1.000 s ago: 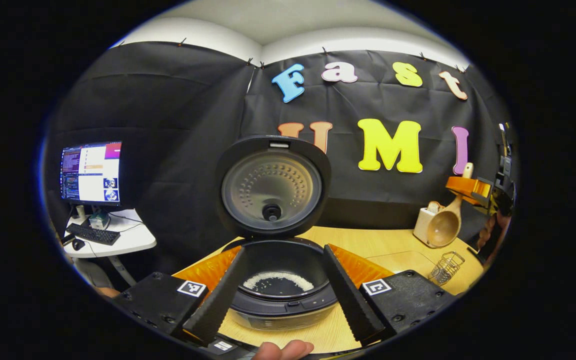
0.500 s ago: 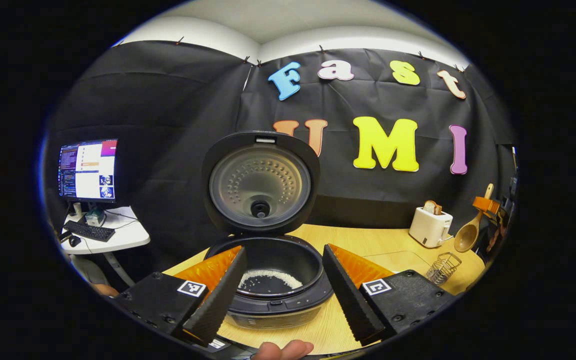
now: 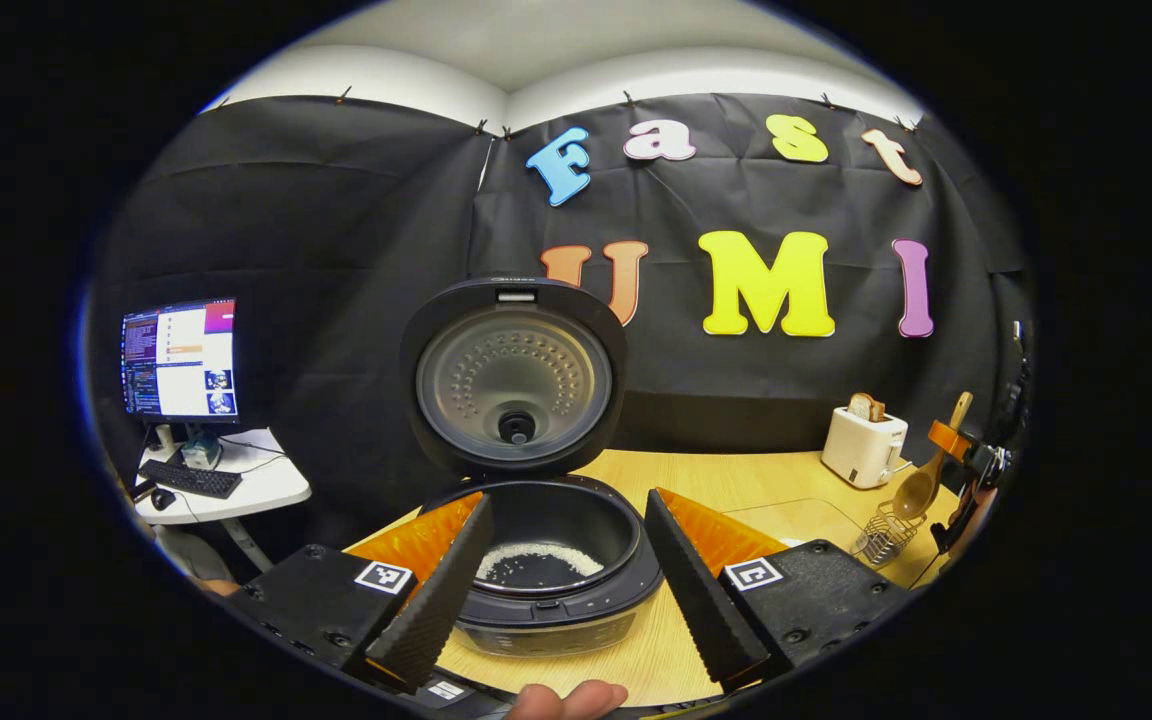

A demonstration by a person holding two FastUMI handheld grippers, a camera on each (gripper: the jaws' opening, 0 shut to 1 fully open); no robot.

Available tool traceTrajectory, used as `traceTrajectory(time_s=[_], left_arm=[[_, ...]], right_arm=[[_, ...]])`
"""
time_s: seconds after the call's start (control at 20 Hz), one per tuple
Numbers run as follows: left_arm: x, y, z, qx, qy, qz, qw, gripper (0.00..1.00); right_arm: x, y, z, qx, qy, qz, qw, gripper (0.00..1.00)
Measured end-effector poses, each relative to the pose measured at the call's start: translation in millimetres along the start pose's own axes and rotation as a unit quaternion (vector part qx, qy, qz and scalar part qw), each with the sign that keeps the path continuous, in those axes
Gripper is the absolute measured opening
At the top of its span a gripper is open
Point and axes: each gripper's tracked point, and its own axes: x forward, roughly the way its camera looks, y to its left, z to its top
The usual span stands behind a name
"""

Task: Close the left gripper, press the button to open the rice cooker; take a wooden spoon from the chopstick holder with the right hand, scoop a spoonful of rice and pour it into the rice cooker, then put the wooden spoon back into the chopstick holder.

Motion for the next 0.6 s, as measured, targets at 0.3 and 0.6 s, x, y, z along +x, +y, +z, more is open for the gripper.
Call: traceTrajectory(time_s=[0.3, 0.6], left_arm=[[-10.3, -4.4, -0.7, -0.003, 0.005, -0.011, 1.000, 0.97], [-21.6, 0.7, 3.5, 0.017, -0.007, -0.015, 1.000, 0.97]], right_arm=[[4.1, -1.2, -32.8, -0.011, 0.016, -0.009, 1.000, 0.00], [4.6, -8.0, -53.6, 0.010, 0.036, -0.012, 0.999, 0.07]])
